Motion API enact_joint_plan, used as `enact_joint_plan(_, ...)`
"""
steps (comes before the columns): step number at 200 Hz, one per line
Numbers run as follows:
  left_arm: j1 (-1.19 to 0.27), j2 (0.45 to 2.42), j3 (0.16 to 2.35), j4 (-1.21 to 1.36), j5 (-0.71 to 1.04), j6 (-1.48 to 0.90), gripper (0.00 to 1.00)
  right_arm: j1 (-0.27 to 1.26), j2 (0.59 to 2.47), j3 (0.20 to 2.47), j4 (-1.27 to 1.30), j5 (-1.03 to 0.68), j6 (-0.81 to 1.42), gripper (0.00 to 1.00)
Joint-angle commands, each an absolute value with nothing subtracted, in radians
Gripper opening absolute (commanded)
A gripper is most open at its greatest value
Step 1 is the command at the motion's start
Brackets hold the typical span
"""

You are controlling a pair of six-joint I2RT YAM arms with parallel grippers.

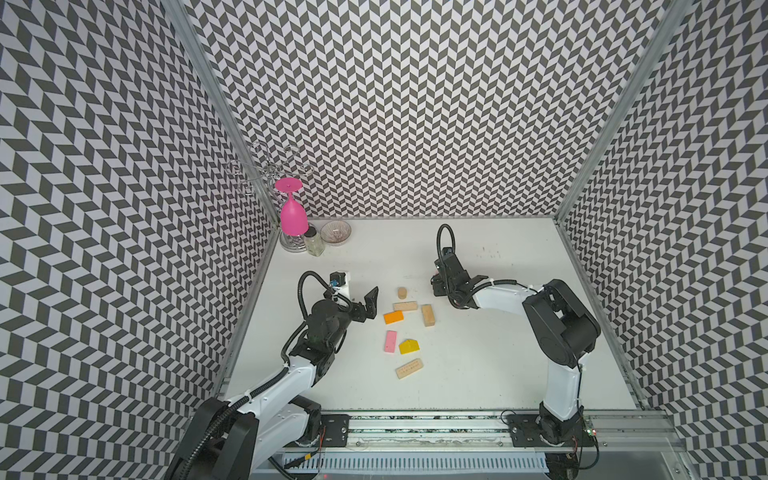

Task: Build the wood block tower
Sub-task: 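Lift the red arch with the right gripper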

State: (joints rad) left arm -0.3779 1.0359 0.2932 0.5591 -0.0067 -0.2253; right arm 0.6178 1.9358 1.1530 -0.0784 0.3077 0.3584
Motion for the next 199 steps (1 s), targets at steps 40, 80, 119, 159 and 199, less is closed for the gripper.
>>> enact_joint_plan(40,-0.383,0.992,0.277,0.579,-0.042,-0.227,1.00,0.776,1.933,1.145,-0.287,0.630,0.512,0.04)
enact_joint_plan(80,-0.383,0.973,0.267,0.581,-0.059,-0.229,1.00,0.805,1.922,1.126,-0.455,0.729,0.627,0.02)
enact_joint_plan(119,-0.382,0.928,0.240,0.599,-0.090,-0.235,1.00,0.839,1.957,1.183,-0.652,0.807,0.735,0.02)
enact_joint_plan(159,-0.381,0.877,0.214,0.594,-0.097,-0.243,1.00,0.868,2.020,1.185,-0.685,0.785,0.725,0.02)
enact_joint_plan(199,-0.381,0.829,0.192,0.589,-0.102,-0.250,1.00,0.885,2.031,1.154,-0.649,0.760,0.717,0.04)
